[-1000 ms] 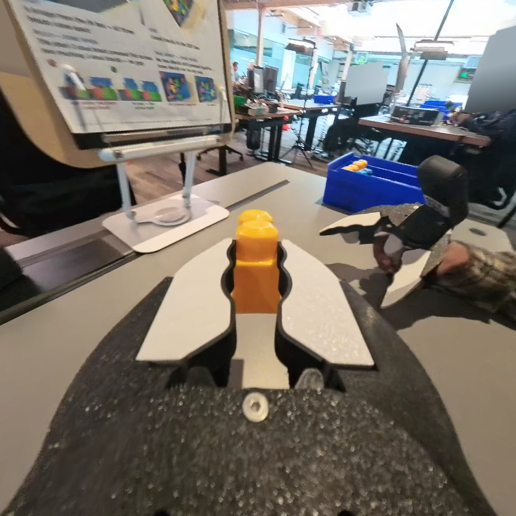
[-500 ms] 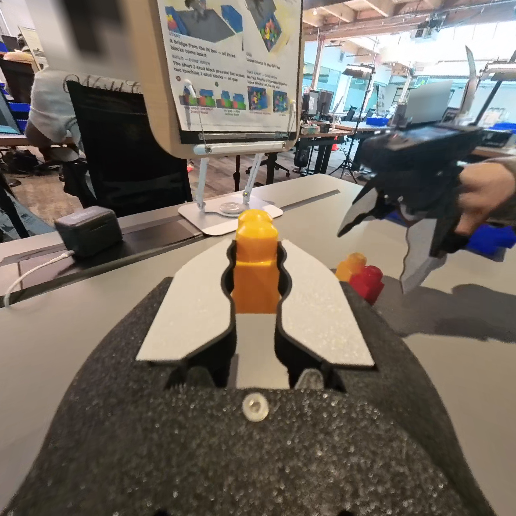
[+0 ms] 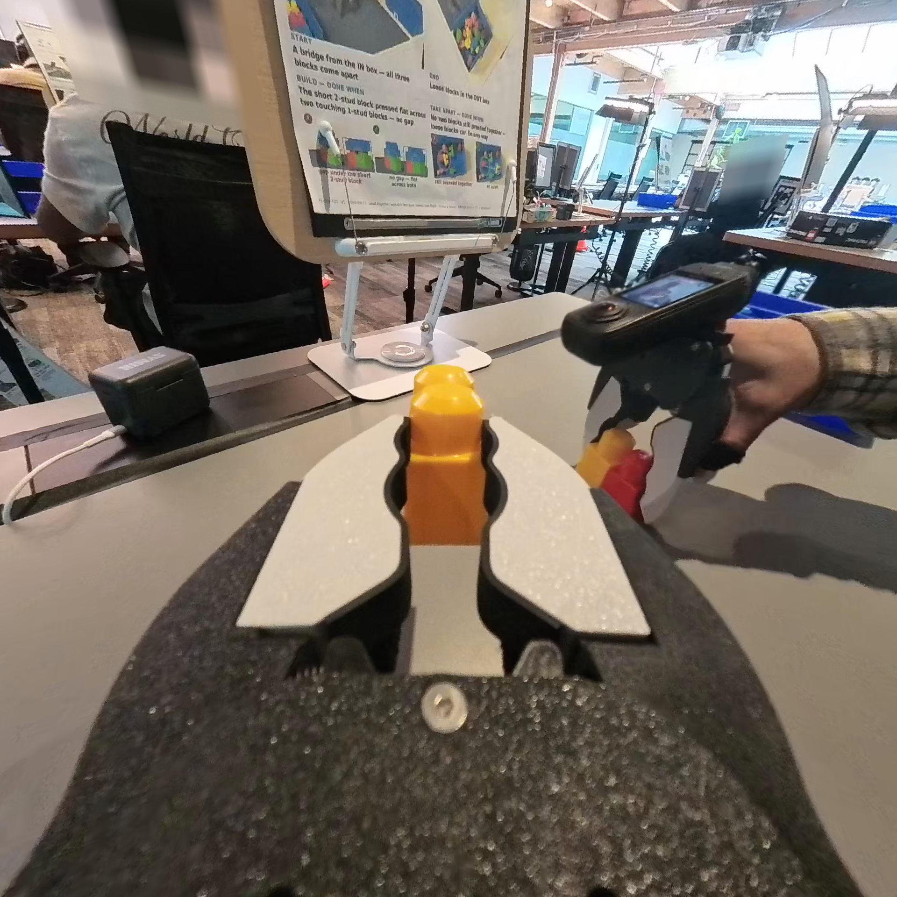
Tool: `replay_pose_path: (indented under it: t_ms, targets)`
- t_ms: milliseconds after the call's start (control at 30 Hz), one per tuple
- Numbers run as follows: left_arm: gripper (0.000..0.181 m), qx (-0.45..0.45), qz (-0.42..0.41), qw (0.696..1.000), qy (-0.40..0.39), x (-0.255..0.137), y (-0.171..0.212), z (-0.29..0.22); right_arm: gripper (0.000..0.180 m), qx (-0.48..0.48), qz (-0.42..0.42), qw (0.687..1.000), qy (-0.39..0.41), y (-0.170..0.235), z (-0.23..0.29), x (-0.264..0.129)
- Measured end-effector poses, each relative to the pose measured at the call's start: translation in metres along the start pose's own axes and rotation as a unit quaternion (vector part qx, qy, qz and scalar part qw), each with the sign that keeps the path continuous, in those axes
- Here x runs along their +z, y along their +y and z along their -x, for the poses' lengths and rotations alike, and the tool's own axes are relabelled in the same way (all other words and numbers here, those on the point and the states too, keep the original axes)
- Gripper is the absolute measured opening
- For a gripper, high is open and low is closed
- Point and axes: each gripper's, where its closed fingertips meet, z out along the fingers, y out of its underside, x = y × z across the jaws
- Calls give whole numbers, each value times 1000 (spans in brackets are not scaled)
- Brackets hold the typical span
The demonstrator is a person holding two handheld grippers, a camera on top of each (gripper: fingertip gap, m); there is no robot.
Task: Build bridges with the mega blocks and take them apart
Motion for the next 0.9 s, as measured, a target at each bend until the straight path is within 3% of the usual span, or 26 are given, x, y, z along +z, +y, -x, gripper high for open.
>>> replay_pose_path:
  t_ms: [267, 433, 633, 767, 900]
  targets:
    - [28, 2, 5, 1000, -3, 1, 2, 0, 77, -109, 11, 994, 21, 6, 2, -3]
    - [28, 1, 7, 1000, -2, 1, 3, 1, 77, -115, -12, 993, 36, 4, 3, -16]
    - [28, -7, 5, 1000, 2, 2, 3, -1, 76, 50, -31, 998, 24, 23, 15, -34]
    - [28, -1, 12, 1000, -5, 6, 8, 0, 77, 209, -33, 977, -8, 42, 25, -42]
    - [28, 5, 19, 1000, -6, 8, 13, -2, 76, 291, -18, 957, 6, 60, 28, -53]
